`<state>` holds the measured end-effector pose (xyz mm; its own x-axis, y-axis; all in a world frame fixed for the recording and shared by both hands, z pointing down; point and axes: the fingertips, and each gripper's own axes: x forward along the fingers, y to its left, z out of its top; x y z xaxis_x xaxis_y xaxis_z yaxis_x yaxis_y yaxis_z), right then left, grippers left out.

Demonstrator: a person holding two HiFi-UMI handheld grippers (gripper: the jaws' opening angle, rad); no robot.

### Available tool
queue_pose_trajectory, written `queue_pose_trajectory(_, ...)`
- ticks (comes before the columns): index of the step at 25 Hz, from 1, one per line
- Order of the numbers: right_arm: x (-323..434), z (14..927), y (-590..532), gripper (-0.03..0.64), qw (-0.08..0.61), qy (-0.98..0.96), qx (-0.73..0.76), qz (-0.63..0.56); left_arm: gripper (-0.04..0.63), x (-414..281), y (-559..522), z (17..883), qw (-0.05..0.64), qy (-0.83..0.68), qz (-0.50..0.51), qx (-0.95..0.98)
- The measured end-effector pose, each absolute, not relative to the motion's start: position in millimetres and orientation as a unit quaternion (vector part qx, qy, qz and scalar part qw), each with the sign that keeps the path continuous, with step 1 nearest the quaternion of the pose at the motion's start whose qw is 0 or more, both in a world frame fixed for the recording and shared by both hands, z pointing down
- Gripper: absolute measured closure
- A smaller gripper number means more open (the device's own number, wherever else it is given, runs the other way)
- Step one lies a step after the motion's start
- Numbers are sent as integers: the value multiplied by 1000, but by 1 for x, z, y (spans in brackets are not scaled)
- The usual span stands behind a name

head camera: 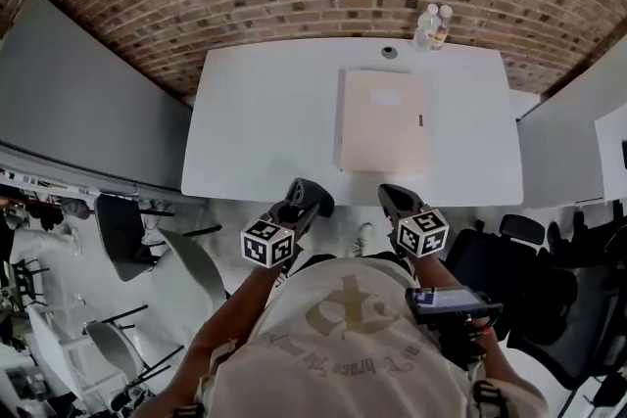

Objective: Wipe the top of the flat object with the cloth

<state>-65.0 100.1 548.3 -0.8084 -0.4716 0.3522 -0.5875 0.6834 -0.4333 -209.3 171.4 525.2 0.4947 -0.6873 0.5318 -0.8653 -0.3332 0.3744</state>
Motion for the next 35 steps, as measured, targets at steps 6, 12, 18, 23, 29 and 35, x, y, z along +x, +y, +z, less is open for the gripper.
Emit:
queue_pose_trajectory(6,-68,540,68,595,88,-919,273,269,499,-188,129,516,306,-448,143,827)
queue_pose_trajectory(12,-80,538,60,595,87,-922,258,274,499,-184,98,516,311,-424,144,838)
queue_pose_trajectory(18,-77,541,37,594,95,-907,300,278,499,-190,64,522,319,-393,136,852)
queue_pose_trajectory(23,-75,535,8,595,102,-896,340,268,499,-194,31,525,317,-358,149,865)
queue_pose_trajectory(29,-69,538,-17,594,120,-876,387,262,499,-202,4,537,320,-326,181,871)
queue_pose_trajectory(35,-43,556,-40,594,134,-855,418,276,499,-201,-19,538,337,-333,165,865)
